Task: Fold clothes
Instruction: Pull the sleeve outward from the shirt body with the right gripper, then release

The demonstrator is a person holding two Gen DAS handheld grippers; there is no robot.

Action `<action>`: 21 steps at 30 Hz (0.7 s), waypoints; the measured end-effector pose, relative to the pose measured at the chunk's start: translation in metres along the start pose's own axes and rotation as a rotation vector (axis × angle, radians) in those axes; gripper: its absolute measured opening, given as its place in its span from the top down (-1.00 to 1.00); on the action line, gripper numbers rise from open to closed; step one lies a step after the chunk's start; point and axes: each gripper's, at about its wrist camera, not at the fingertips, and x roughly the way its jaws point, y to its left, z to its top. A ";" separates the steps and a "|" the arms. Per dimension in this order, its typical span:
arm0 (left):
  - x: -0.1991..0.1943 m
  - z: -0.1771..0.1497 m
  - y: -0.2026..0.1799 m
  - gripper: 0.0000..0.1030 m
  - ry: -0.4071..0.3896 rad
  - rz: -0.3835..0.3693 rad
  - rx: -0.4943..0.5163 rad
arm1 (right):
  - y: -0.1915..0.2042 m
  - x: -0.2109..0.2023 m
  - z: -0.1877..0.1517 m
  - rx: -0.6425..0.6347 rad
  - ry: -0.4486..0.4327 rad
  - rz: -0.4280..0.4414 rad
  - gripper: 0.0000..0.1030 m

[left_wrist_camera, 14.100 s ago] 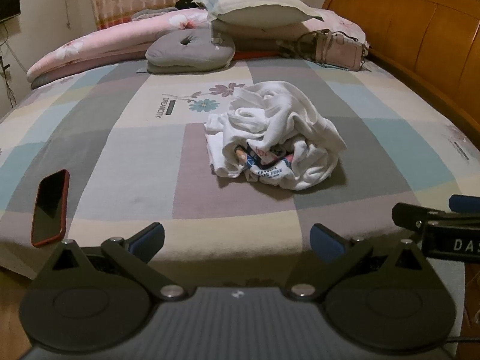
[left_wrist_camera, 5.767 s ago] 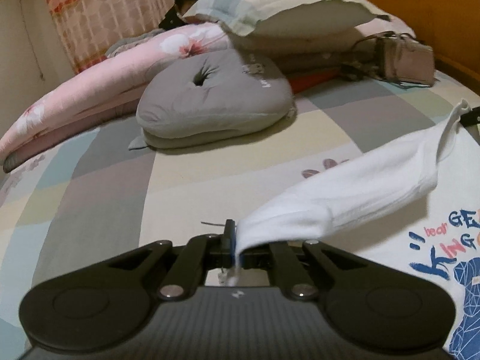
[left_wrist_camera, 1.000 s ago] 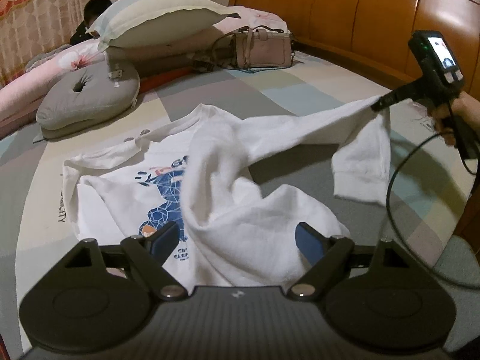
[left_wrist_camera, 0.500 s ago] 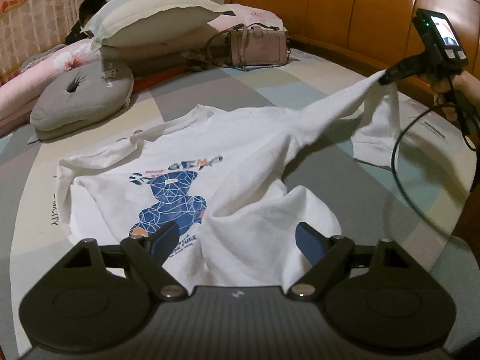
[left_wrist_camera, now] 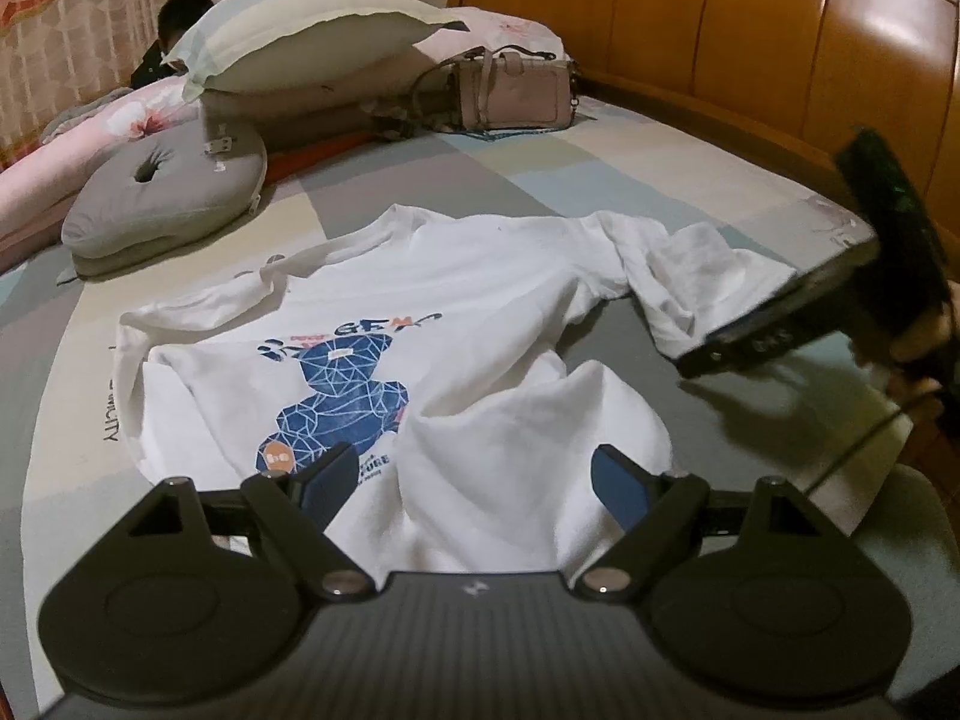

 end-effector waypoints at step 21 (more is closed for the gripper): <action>0.003 0.004 -0.028 -0.67 0.017 -0.043 0.034 | -0.134 -0.011 -0.011 0.439 -0.224 -0.190 -0.18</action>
